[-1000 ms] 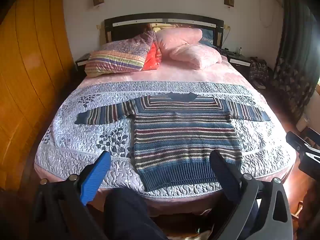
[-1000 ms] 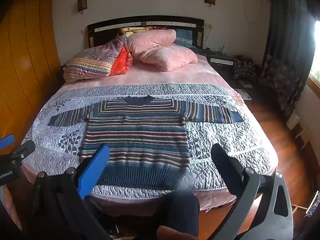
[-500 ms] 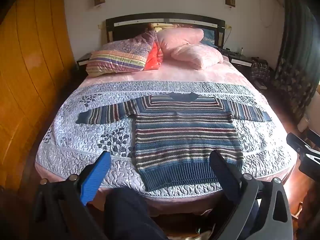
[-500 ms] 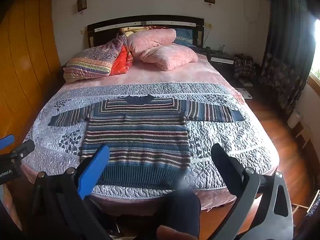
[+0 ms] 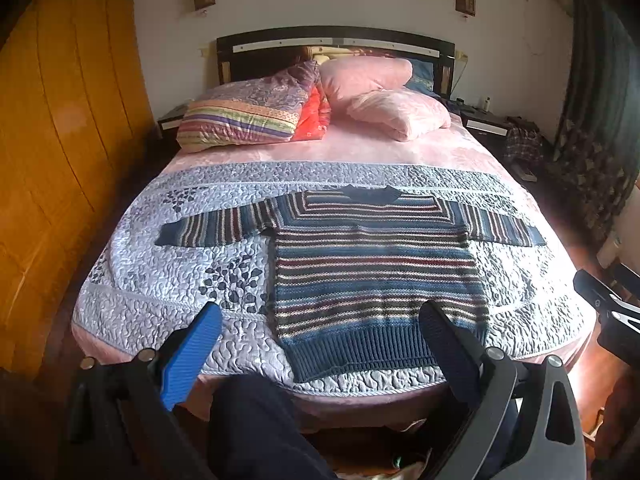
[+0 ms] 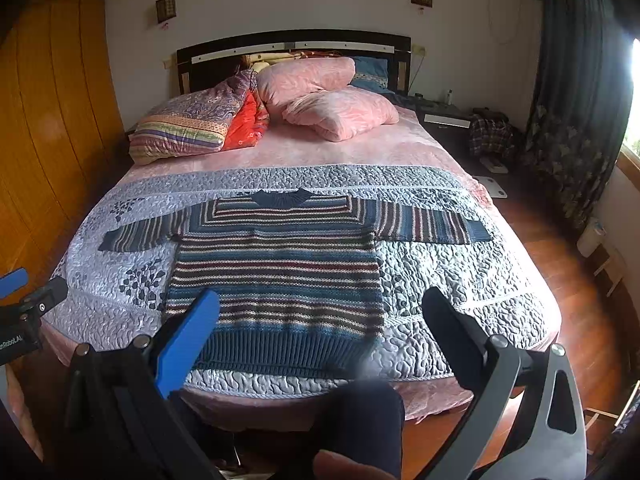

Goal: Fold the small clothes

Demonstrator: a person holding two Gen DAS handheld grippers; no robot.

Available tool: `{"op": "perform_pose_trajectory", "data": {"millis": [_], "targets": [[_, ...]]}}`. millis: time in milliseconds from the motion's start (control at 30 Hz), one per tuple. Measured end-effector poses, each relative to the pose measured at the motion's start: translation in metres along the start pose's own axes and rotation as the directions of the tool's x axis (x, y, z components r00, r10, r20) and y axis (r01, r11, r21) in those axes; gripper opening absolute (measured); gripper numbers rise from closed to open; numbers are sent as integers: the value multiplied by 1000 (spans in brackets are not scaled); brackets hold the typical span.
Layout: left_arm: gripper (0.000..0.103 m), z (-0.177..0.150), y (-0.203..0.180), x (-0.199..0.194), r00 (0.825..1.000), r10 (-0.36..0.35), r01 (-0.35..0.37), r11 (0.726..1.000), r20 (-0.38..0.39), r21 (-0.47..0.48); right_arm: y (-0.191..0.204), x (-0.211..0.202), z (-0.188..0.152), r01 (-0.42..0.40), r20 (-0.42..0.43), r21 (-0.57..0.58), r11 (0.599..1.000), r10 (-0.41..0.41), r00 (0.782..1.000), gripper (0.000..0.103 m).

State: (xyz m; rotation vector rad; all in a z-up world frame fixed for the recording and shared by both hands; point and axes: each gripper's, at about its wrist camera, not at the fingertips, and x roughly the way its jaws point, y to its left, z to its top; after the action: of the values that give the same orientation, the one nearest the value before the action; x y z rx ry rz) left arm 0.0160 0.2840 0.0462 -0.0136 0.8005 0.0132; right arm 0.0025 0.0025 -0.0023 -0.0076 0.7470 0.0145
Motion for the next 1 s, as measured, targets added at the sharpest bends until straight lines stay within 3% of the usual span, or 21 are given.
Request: {"op": "perform_pose_trajectory", "data": {"millis": [1000], "targets": [[99, 2, -1, -2, 1000, 6, -6, 1000, 12, -1, 1, -3, 3, -4, 8, 4, 1000, 4, 1000, 100]]}}
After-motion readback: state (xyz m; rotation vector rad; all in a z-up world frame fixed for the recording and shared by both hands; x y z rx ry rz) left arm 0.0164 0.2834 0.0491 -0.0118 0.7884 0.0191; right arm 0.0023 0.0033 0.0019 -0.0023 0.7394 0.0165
